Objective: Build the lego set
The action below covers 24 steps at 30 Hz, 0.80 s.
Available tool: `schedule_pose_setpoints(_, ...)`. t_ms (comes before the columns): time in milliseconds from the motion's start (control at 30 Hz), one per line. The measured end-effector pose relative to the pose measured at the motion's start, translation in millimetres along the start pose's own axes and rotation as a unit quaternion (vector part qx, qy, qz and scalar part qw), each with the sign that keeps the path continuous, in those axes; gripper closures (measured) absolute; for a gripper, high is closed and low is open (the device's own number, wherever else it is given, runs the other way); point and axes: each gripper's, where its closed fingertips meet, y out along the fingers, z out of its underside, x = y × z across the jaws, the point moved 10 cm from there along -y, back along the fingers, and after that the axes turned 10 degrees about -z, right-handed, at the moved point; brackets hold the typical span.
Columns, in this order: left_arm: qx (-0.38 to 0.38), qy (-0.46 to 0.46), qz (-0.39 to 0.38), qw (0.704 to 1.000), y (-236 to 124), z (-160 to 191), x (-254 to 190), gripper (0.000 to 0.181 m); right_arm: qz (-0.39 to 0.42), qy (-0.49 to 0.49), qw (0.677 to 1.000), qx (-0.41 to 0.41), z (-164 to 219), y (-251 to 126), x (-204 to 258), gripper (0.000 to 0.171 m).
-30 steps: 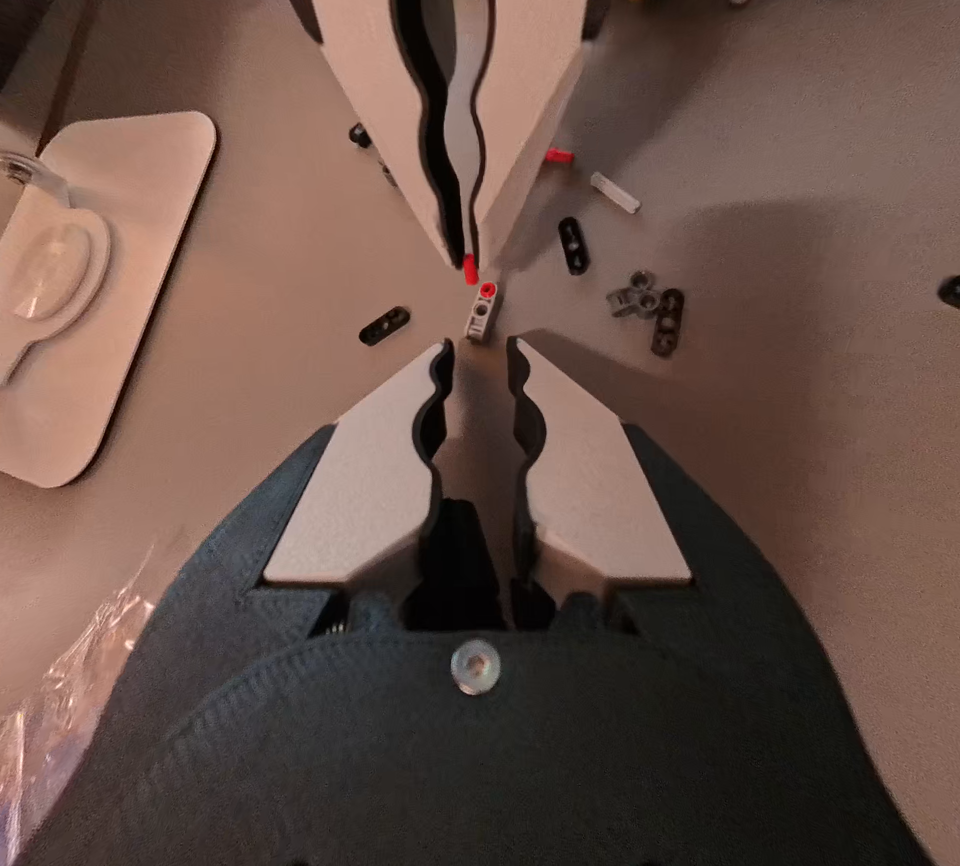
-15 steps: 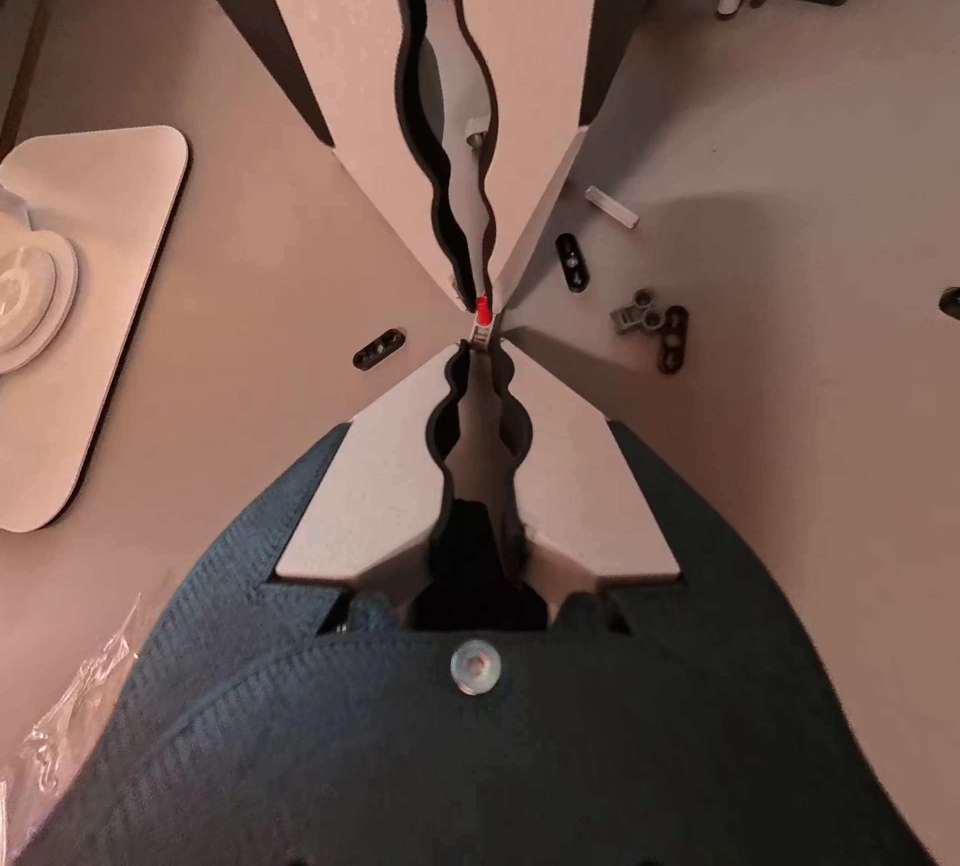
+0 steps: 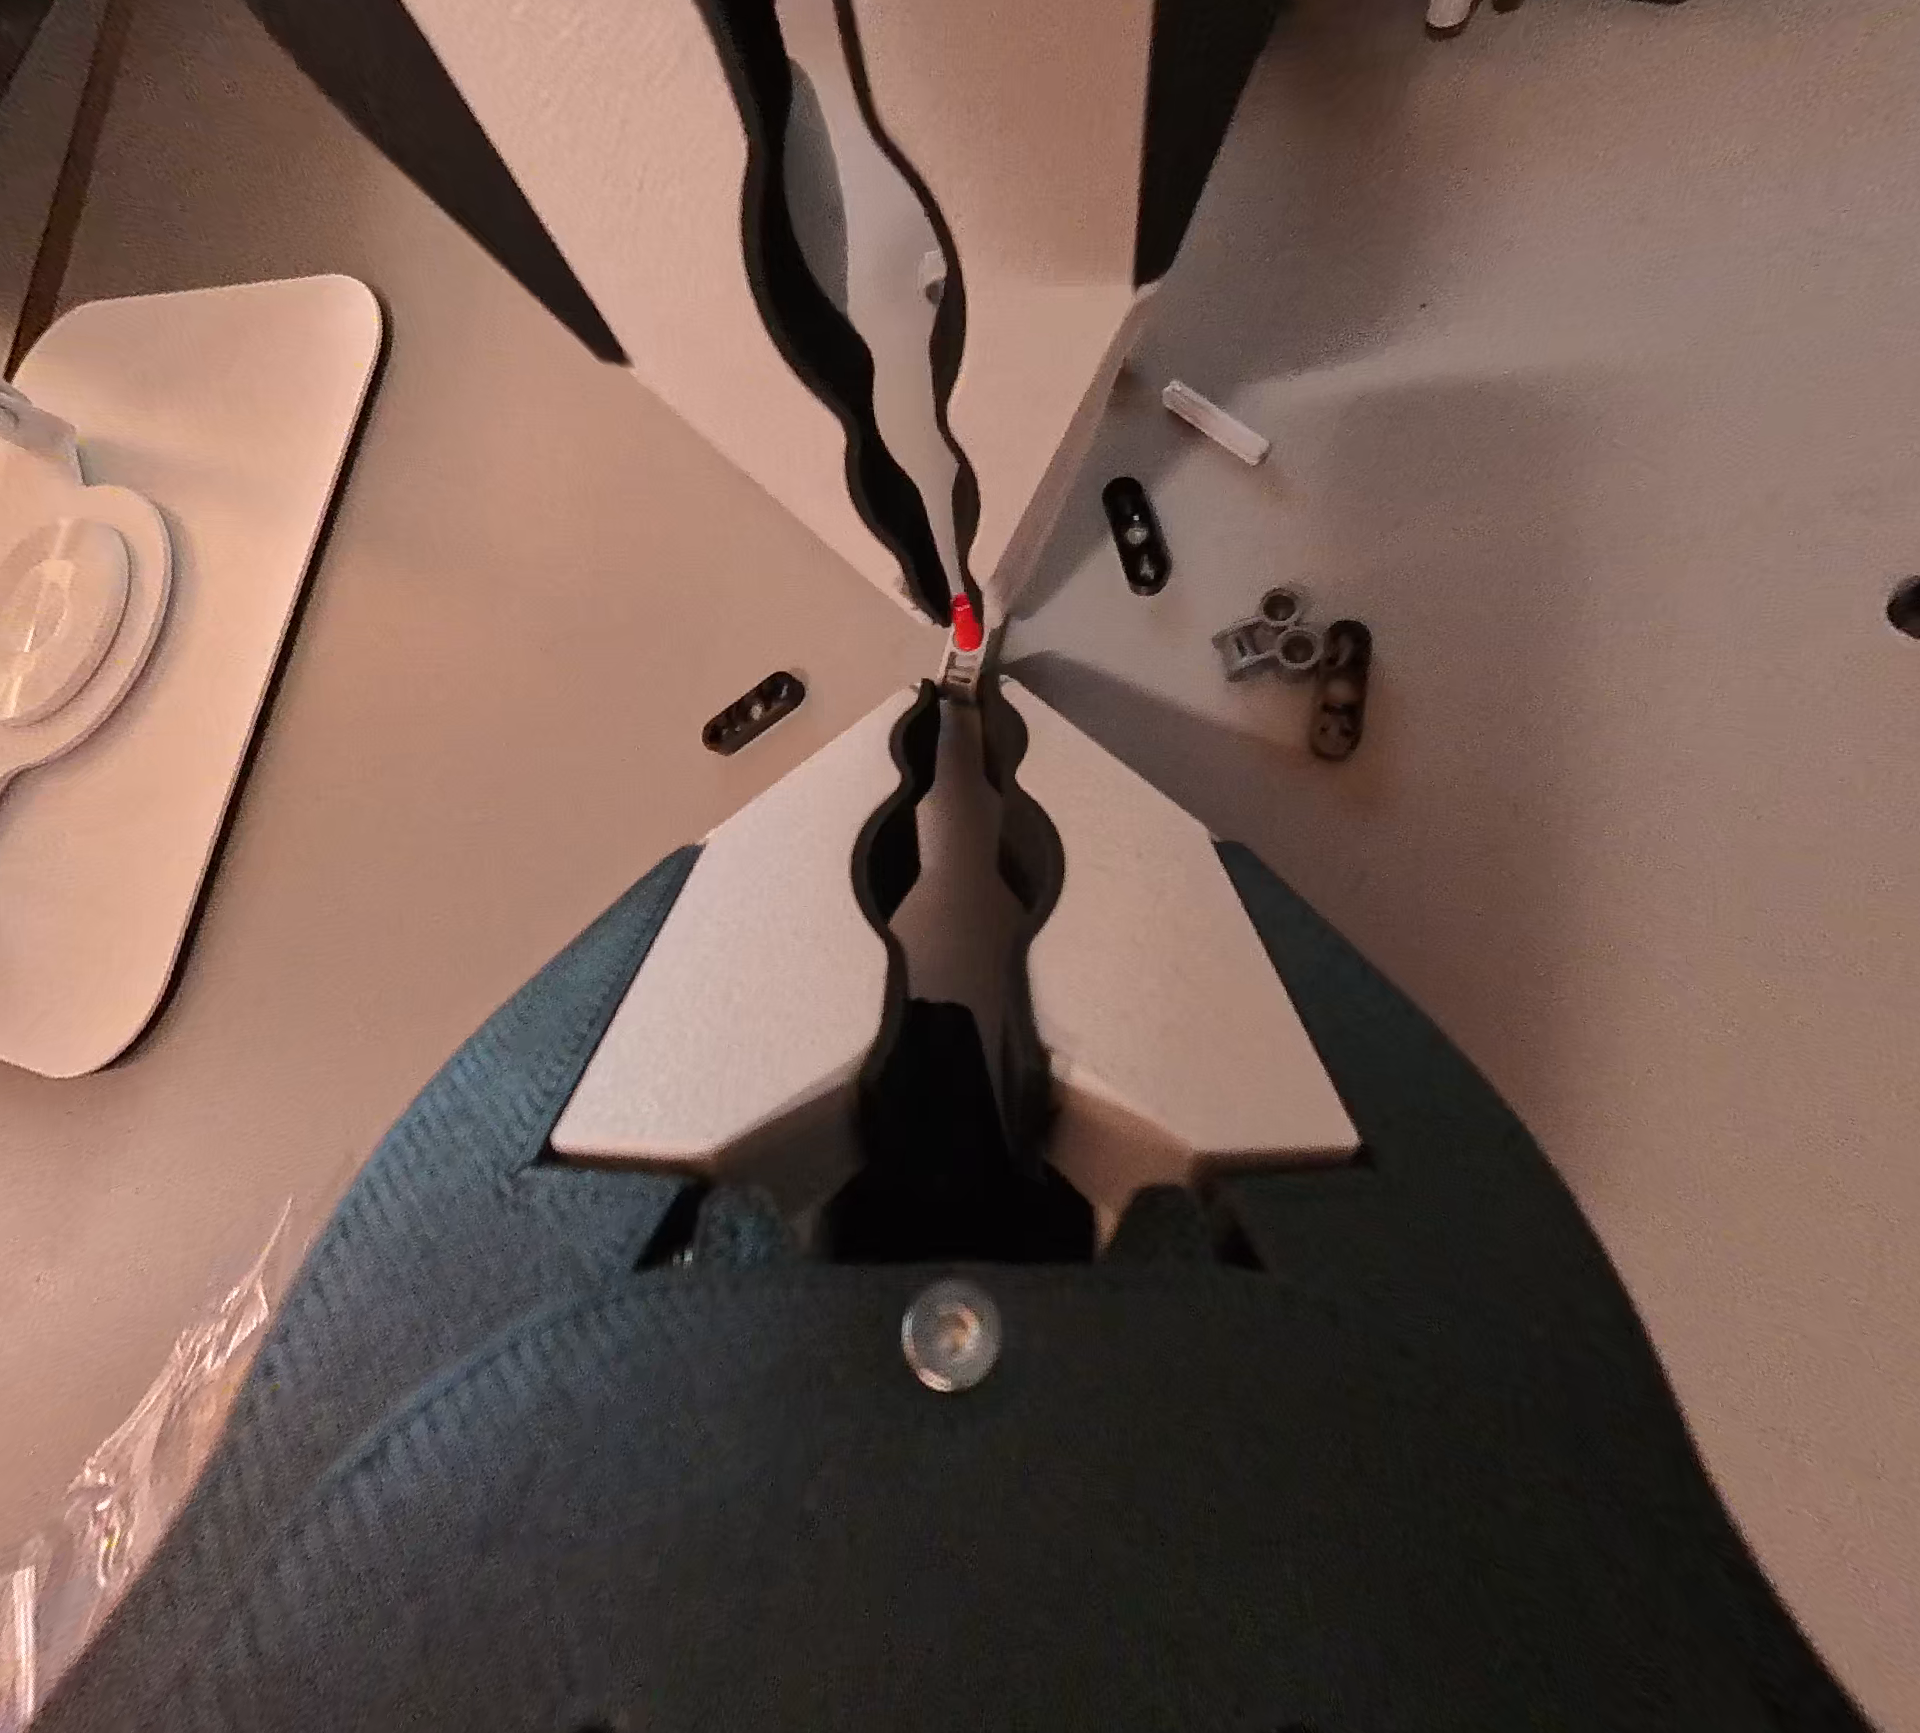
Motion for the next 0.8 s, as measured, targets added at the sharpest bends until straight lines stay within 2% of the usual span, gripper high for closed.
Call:
schedule_pose_setpoints(400,-0.003,0.012,-0.007,1.0,0.1,-0.8,-3.0,0.174,-0.022,0.021,0.999,0.028,-4.5,-0.4,-3.2,0.17)
schedule_pose_setpoints(800,-0.006,0.027,-0.019,0.999,-0.3,-0.6,-6.0,0.174,-0.045,0.059,0.997,-0.019,-1.0,-0.7,-7.6,0.17)
